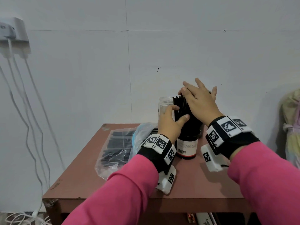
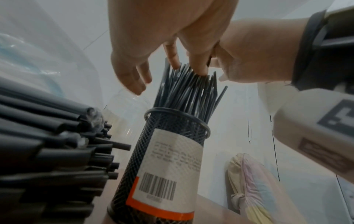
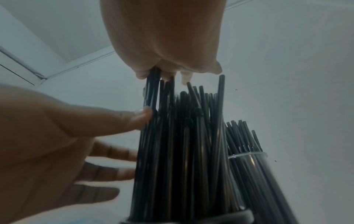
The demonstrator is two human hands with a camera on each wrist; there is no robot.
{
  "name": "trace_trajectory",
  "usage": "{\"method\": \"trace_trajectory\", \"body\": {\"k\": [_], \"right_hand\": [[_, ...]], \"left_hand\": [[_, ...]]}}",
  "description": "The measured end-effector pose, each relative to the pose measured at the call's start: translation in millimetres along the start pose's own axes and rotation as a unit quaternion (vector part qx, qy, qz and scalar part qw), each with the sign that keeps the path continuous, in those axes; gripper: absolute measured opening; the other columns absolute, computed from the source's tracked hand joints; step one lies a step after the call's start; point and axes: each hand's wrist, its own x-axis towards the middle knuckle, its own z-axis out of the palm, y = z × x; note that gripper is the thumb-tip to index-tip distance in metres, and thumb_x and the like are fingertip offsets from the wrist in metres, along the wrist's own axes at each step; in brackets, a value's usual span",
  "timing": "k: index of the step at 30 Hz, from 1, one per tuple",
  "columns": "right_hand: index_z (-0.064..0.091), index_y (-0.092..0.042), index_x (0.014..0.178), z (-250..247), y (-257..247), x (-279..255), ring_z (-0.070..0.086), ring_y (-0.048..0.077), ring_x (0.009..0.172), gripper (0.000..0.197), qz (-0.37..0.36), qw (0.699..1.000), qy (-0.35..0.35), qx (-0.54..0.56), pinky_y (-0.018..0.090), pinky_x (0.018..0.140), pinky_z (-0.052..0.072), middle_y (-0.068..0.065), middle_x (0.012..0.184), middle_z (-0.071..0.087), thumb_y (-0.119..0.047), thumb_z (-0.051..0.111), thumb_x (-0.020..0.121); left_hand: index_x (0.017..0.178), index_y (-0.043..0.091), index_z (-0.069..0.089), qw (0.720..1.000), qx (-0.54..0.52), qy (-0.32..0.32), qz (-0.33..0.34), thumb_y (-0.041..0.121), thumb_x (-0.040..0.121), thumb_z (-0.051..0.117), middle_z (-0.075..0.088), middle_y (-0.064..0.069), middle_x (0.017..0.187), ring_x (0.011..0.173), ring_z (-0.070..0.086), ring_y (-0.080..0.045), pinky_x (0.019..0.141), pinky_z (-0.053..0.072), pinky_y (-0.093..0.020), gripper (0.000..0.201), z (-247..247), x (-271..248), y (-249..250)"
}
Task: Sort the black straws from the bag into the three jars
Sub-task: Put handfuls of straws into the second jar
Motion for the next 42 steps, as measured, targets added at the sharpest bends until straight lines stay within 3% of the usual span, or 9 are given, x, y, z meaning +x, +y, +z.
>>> {"method": "trace_trajectory", "body": {"k": [6, 10, 13, 18, 22, 29, 35, 38, 42], "right_hand": [[0.041, -0.024, 0.141, -5.9, 2.3, -5.2, 0.050, 0.004, 0.119, 0.039, 0.027, 0.980, -0.033, 0.192, 0.024, 0.105, 0.030, -0.012, 0.116, 0.064, -0.033, 0.037, 0.104], [0.041, -0.027, 0.139, -4.7, 7.8, -4.7, 0.038, 0.012, 0.134, 0.037, -0.026, 0.994, -0.030, 0.105, 0.039, 0.116, 0.019, -0.003, 0.143, 0.049, -0.032, 0.041, 0.102], [0.050, -0.025, 0.135, -0.3, 11.3, -10.8, 0.013, 0.014, 0.148, 0.035, -0.035, 0.997, 0.071, 0.015, 0.047, 0.117, -0.006, -0.003, 0.159, 0.023, -0.033, 0.041, 0.102], [0.061, -0.027, 0.115, 5.5, 19.1, -16.7, 0.040, 0.017, 0.134, 0.029, -0.045, 0.998, 0.018, -0.049, 0.049, 0.117, 0.001, -0.005, 0.126, 0.060, -0.029, 0.035, 0.103], [0.036, -0.028, 0.147, 2.3, 13.1, -21.7, 0.017, 0.010, 0.147, 0.043, -0.071, 0.994, 0.084, -0.010, 0.043, 0.119, -0.003, -0.007, 0.157, 0.028, -0.025, 0.034, 0.104], [0.052, -0.028, 0.135, -0.9, 10.1, -22.1, 0.037, 0.006, 0.137, 0.037, -0.064, 0.996, 0.051, -0.041, 0.042, 0.118, -0.005, -0.010, 0.147, 0.046, -0.022, 0.041, 0.100], [0.049, -0.029, 0.137, -3.2, 2.4, -16.6, 0.025, 0.009, 0.144, 0.038, -0.055, 0.989, -0.067, -0.121, 0.050, 0.117, -0.008, -0.010, 0.150, 0.041, -0.027, 0.033, 0.103], [0.046, -0.026, 0.141, -6.2, 1.6, -14.6, 0.013, 0.009, 0.147, 0.041, -0.045, 0.997, -0.005, -0.066, 0.047, 0.117, -0.010, -0.009, 0.156, 0.031, -0.034, 0.031, 0.104], [0.048, -0.016, 0.135, -2.7, 13.6, -15.2, 0.032, 0.028, 0.139, 0.041, 0.067, 0.993, 0.077, -0.066, 0.051, 0.112, 0.020, 0.008, 0.144, 0.043, -0.033, 0.031, 0.103]], "left_hand": [[0.118, 0.025, 0.053, 0.999, -0.023, 0.019, 0.016, 0.021, 0.087, 0.067, 0.056, 0.000, 0.104, 0.096, 0.062, -0.022, 0.084, 0.055, -0.038, 0.034, 1.1, -1.6, 8.2], [0.129, 0.035, 0.040, 0.999, -0.032, 0.019, 0.027, 0.016, 0.088, 0.066, 0.052, 0.003, 0.092, 0.075, 0.057, -0.009, 0.065, 0.050, -0.022, 0.052, 1.6, -2.5, 10.6], [0.133, 0.038, 0.041, 0.999, -0.011, 0.010, 0.031, 0.013, 0.088, 0.062, 0.054, -0.002, 0.096, 0.082, 0.059, -0.016, 0.077, 0.055, -0.034, 0.056, -0.7, -0.9, 12.7], [0.141, 0.036, 0.041, 0.999, 0.022, -0.003, 0.035, 0.010, 0.089, 0.060, 0.045, -0.008, 0.129, 0.107, 0.057, -0.024, 0.100, 0.047, -0.036, 0.061, -2.3, 1.5, 9.5], [0.146, 0.044, 0.024, 0.999, 0.022, -0.014, 0.037, 0.008, 0.087, 0.061, 0.038, -0.003, 0.134, 0.111, 0.055, -0.024, 0.102, 0.045, -0.038, 0.078, -2.0, 0.6, 9.7], [0.140, 0.032, 0.038, 0.997, 0.021, -0.033, 0.060, -0.002, 0.084, 0.059, 0.047, 0.006, 0.130, 0.120, 0.054, -0.023, 0.101, 0.047, -0.044, 0.068, -2.7, -0.6, 11.3], [0.144, 0.036, 0.031, 0.999, 0.013, -0.039, 0.029, -0.002, 0.088, 0.056, 0.051, -0.001, 0.133, 0.112, 0.058, -0.017, 0.094, 0.052, -0.036, 0.072, -4.4, -2.5, 9.5], [0.148, 0.032, 0.025, 0.999, 0.003, -0.036, 0.011, 0.001, 0.088, 0.059, 0.049, -0.001, 0.136, 0.111, 0.059, -0.016, 0.096, 0.051, -0.037, 0.076, -5.7, -4.7, 11.5], [0.148, 0.025, 0.029, 0.999, 0.023, -0.032, 0.001, 0.005, 0.088, 0.061, 0.045, -0.003, 0.140, 0.123, 0.050, -0.024, 0.105, 0.043, -0.041, 0.071, -7.5, -4.9, 11.5]]}}
